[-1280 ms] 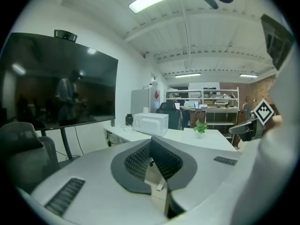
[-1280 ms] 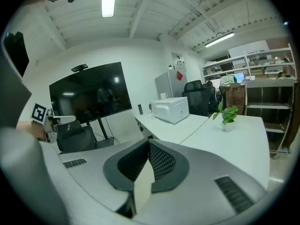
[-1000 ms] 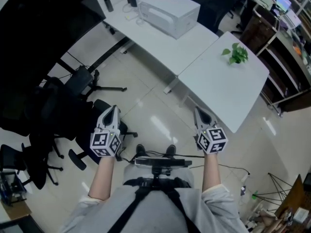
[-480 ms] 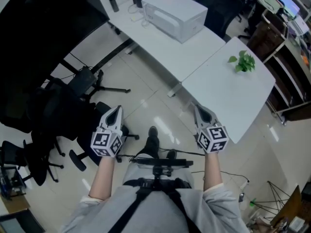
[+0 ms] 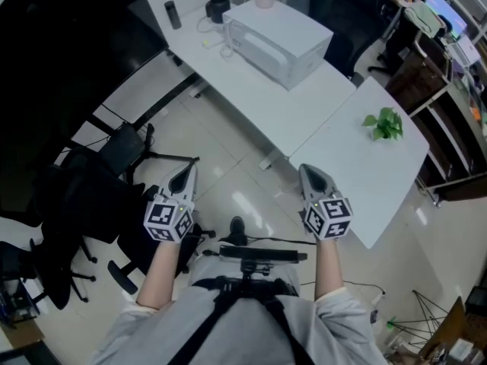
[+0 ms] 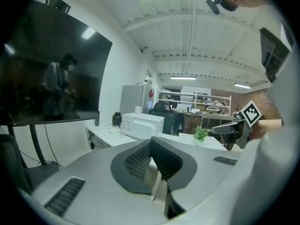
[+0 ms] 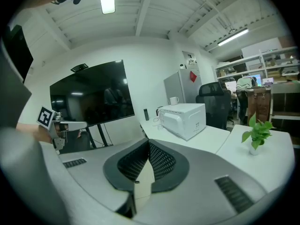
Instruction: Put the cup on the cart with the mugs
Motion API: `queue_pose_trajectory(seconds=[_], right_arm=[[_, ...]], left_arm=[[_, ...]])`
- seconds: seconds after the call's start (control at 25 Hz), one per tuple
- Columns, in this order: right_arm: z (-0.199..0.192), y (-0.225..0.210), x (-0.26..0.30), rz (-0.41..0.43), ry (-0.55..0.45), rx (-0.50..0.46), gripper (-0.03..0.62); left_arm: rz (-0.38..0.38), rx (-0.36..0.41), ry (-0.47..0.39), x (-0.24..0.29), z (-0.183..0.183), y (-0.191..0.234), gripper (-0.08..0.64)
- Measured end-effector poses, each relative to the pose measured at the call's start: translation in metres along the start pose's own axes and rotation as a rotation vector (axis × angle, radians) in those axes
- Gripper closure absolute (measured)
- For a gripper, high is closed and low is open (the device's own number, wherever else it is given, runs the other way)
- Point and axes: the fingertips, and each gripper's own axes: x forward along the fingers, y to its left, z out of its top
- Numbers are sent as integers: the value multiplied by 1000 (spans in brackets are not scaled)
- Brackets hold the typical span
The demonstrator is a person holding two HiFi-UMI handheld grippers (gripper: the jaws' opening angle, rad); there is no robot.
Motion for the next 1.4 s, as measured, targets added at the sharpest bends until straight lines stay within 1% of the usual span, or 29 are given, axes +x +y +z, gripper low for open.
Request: queue_pose_trajectory(seconds=[0.2,0.4,0.56,0.72,0.84,1.0,1.08,1.24,1.4], right_arm=[[19,9,42,-5,-11,-14,606],[45,9,75,0,-7,-49,606],[61,-17,110,-5,-1,-76,606],[73,-44,149,27,2,-69,606],[94,-67,180,52,-4,-76,606],[123,-93,209,100,-35,-61,606],[140,-102,223,115,-50,-81,606],[172,-119,264,100,-55,-112,606],[213,-142,312,54,-64,-134,606]], left_arm=[[-52,30,-23,33,23,22,560],[-77,38,-28,66,41,41,560],[-87,57,-20,109,54,46,560],[-72,61,-12,156,68,50,560],[-69,57,-13,194,84,53,560],[-39,75,-14,236,106,54,560],[-33,78,-24,255,119,55,560],[-48,92,-29,300,139,70,560],[-75,123,-59,365,181,95,560]])
